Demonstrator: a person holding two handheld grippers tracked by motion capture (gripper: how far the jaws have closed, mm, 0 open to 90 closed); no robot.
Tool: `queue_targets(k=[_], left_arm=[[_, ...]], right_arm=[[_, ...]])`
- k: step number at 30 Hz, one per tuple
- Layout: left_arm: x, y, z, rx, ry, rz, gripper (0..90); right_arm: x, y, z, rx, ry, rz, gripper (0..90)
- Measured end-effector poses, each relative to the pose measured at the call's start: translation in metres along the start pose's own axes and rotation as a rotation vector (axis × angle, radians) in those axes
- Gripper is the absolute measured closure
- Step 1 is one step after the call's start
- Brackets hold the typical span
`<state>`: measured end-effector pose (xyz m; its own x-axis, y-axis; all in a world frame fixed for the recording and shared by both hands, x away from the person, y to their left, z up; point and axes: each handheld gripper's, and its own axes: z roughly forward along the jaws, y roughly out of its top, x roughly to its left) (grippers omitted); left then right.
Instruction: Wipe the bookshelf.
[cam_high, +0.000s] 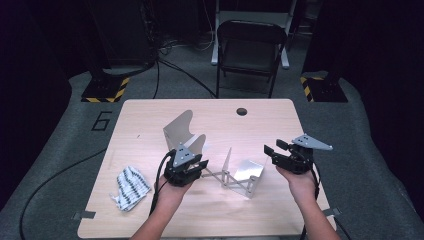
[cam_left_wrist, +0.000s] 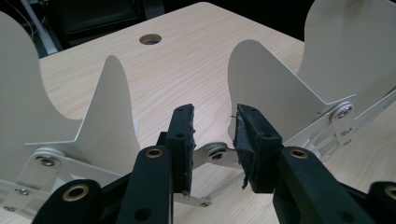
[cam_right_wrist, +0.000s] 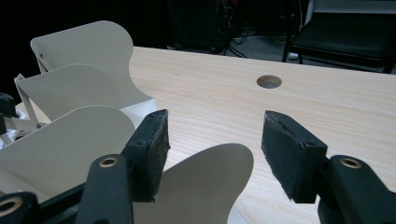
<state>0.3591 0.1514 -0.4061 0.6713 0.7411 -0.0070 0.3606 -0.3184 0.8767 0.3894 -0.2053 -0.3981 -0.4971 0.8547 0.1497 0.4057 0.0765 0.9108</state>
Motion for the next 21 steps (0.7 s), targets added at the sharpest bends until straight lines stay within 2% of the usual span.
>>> queue_targets(k=[7,11,13,16,21], left_arm=[[0.005,-0.002,-0.007,0.006,0.000,-0.003,67.8],[0.005,-0.003,-0.010,0.013,0.004,0.010,67.9],[0.005,-0.003,-0.011,0.014,0.002,0.005,68.0],[0.006,-0.004,-0.013,0.012,0.006,0.009,68.1],[0.006,-0.004,-0.014,0.012,0.014,0.009,68.3]], right_arm=[[-0.001,0.001,0.001,-0.004,0.004,0.000,41.9],[-0.003,0.002,0.002,-0.003,0.003,0.007,44.1],[-0.003,0.003,0.002,-0.005,-0.012,0.014,46.7],[-0.005,0.004,0.003,0.002,-0.041,-0.003,49.5],[-0.011,0.003,0.005,0.038,-0.076,-0.015,55.0]])
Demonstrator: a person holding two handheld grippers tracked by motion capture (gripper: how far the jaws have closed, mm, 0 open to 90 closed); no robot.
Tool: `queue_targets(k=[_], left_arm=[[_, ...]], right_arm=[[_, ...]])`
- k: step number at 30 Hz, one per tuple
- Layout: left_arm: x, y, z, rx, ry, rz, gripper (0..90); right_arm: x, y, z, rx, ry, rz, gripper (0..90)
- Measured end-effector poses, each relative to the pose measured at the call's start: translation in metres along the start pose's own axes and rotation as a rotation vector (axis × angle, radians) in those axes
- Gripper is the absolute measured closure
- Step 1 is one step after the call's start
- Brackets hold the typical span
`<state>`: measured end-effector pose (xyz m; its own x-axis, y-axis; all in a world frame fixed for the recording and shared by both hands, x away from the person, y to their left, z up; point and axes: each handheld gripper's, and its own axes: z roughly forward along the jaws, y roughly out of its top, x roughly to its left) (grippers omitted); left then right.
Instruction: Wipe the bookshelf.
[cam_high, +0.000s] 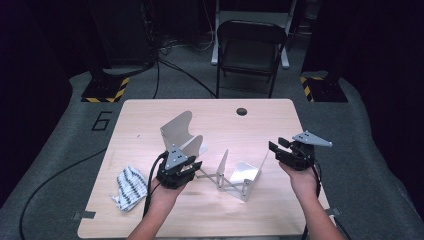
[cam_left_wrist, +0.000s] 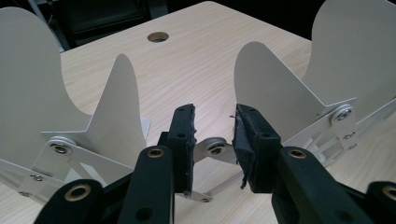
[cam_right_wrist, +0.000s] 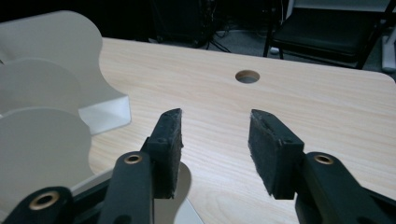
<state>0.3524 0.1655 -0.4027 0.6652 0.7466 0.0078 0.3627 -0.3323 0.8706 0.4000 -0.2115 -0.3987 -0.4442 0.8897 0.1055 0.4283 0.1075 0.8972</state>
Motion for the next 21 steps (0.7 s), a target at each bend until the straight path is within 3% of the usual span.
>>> queue_targets(k=[5,9,14,16,21], left_arm=[[-0.001,0.000,0.000,0.000,0.011,-0.001,68.0],[-0.004,-0.003,0.000,-0.006,0.025,-0.006,62.2],[-0.002,-0.006,-0.004,-0.027,0.031,-0.024,55.6],[-0.001,-0.006,-0.006,-0.013,0.021,-0.027,54.1],[-0.001,-0.009,-0.006,-0.027,0.034,-0.035,52.8]], right_arm=[[-0.001,-0.003,0.007,0.040,0.008,-0.034,57.7],[-0.003,-0.005,0.014,0.050,0.024,-0.045,62.3],[-0.006,-0.014,0.022,0.067,0.050,-0.022,71.9],[-0.006,-0.019,0.025,0.078,0.057,-0.012,74.5],[-0.008,-0.028,0.034,0.104,0.080,0.005,76.7]])
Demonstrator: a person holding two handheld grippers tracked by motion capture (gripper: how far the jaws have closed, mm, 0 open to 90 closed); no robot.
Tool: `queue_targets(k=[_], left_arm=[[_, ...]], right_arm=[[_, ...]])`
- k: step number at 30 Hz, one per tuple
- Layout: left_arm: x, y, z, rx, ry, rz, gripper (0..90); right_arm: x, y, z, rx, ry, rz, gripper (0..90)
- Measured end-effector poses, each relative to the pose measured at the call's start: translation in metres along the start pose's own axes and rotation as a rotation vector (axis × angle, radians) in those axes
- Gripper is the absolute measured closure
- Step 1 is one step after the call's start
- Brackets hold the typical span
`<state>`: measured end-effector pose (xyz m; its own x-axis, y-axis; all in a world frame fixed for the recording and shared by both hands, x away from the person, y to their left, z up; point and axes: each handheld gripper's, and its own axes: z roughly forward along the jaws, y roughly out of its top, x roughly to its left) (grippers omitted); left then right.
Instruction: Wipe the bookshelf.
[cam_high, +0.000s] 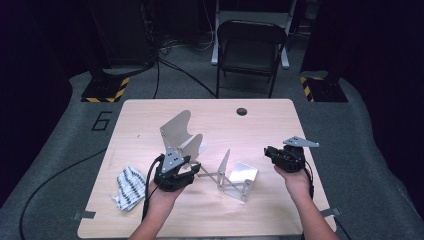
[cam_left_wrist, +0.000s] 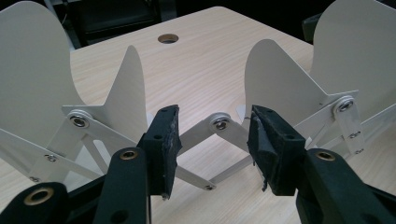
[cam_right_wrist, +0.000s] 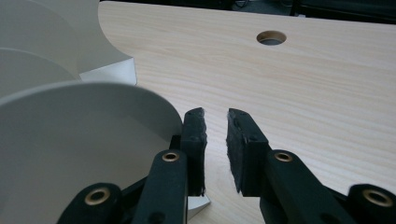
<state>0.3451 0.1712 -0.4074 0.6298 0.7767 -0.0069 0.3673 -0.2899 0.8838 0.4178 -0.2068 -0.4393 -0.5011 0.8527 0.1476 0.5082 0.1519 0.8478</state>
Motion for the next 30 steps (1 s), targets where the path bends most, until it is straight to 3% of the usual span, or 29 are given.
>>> queue_targets(k=[6,10,16,21,23,30], left_arm=[[0.000,-0.003,0.002,0.015,0.001,0.000,52.1],[0.000,-0.004,0.003,0.013,0.001,-0.003,51.4],[-0.002,0.000,0.002,-0.002,-0.006,-0.008,47.2],[-0.003,0.005,0.006,-0.010,0.005,-0.013,40.6],[-0.004,0.006,0.007,-0.009,0.004,-0.005,39.6],[-0.002,0.006,0.011,-0.004,0.008,-0.010,39.4]], right_arm=[[-0.003,-0.011,0.008,0.010,0.025,0.023,71.1],[-0.004,-0.011,0.011,0.005,0.012,0.026,68.3],[-0.005,-0.004,0.005,-0.040,-0.014,0.057,65.8],[-0.002,0.007,-0.001,-0.084,-0.041,0.025,61.9],[-0.003,0.012,-0.003,-0.103,-0.033,0.046,60.1],[-0.002,0.024,-0.006,-0.119,-0.013,0.044,61.3]])
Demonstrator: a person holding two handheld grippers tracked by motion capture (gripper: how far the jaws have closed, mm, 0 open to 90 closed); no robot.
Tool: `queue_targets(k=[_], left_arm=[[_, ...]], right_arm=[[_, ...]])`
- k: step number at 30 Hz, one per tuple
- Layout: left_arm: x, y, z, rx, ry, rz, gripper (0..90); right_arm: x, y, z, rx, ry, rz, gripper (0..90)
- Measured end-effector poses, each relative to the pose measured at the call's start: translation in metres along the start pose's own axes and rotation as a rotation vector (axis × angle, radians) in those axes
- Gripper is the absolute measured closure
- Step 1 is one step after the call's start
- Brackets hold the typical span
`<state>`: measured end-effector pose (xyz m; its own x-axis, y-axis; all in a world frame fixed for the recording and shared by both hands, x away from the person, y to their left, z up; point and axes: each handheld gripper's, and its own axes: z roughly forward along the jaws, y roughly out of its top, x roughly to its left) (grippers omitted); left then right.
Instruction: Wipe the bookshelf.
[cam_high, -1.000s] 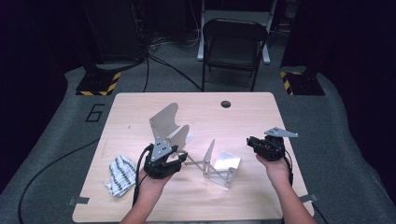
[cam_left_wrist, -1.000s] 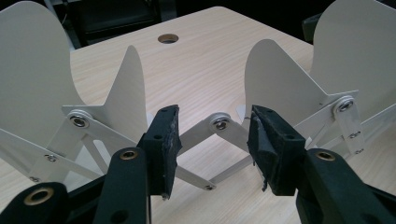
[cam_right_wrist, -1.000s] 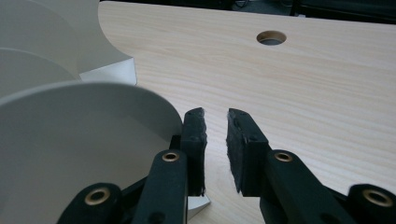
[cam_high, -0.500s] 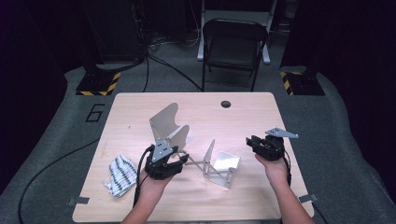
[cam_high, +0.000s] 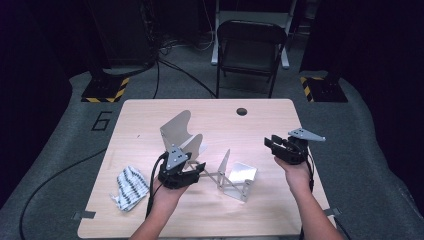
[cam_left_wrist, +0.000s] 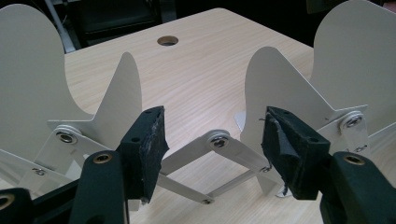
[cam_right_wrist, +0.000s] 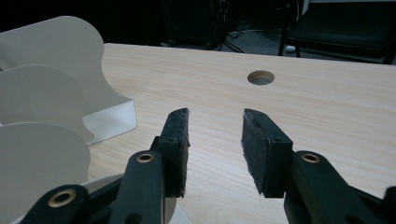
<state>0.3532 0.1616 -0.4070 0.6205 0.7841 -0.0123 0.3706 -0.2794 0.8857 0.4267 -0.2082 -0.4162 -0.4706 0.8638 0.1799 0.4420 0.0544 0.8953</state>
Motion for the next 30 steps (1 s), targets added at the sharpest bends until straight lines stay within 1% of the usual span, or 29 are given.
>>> queue_targets(k=[2,6,9,10,12,16,18,20,23,24,25,26,28,29,30], left_arm=[[0.001,0.000,0.000,0.004,-0.001,0.000,39.4],[0.002,-0.001,0.000,0.004,0.002,-0.006,39.4],[0.001,-0.001,-0.001,0.017,-0.007,-0.002,39.4],[0.001,-0.001,0.000,0.009,0.002,0.000,39.4],[0.001,-0.002,0.001,0.009,0.003,-0.001,39.5],[0.002,-0.003,0.002,0.014,0.003,-0.003,39.5],[0.002,-0.004,0.002,0.014,0.005,-0.007,39.5],[0.002,-0.004,0.002,0.006,0.010,-0.014,39.4],[0.002,-0.006,0.000,0.005,0.012,-0.020,39.3],[0.003,-0.006,-0.002,0.014,0.007,-0.013,39.1],[0.002,-0.006,-0.003,0.013,0.009,-0.020,38.8],[0.003,-0.007,-0.003,0.009,0.014,-0.017,38.5],[0.003,-0.007,-0.006,0.005,0.017,-0.029,37.4],[0.004,-0.007,-0.006,0.004,0.021,-0.027,36.5],[0.004,-0.008,-0.007,0.005,0.023,-0.038,35.6]], right_arm=[[0.001,0.003,0.000,-0.005,0.009,-0.017,61.7],[0.003,0.007,0.000,-0.002,0.024,-0.022,61.3],[0.004,0.007,0.001,0.011,0.041,-0.026,60.7],[0.005,0.006,0.002,0.012,0.044,-0.027,60.7],[0.006,0.006,0.003,0.022,0.050,-0.034,61.4],[0.004,0.005,0.003,0.022,0.064,-0.015,63.7],[0.003,0.004,0.003,0.029,0.088,-0.017,63.9],[0.003,0.004,0.003,0.037,0.091,-0.024,63.9],[0.005,0.003,0.001,0.051,0.101,-0.035,64.3],[0.006,0.002,0.000,0.054,0.099,-0.037,64.3],[0.007,0.000,-0.001,0.055,0.102,-0.036,64.3],[0.008,-0.001,-0.002,0.053,0.107,-0.038,64.3],[0.011,-0.005,-0.006,0.047,0.112,-0.030,64.2],[0.012,-0.007,-0.008,0.044,0.117,-0.029,64.2],[0.014,-0.010,-0.011,0.039,0.126,-0.021,64.2]])
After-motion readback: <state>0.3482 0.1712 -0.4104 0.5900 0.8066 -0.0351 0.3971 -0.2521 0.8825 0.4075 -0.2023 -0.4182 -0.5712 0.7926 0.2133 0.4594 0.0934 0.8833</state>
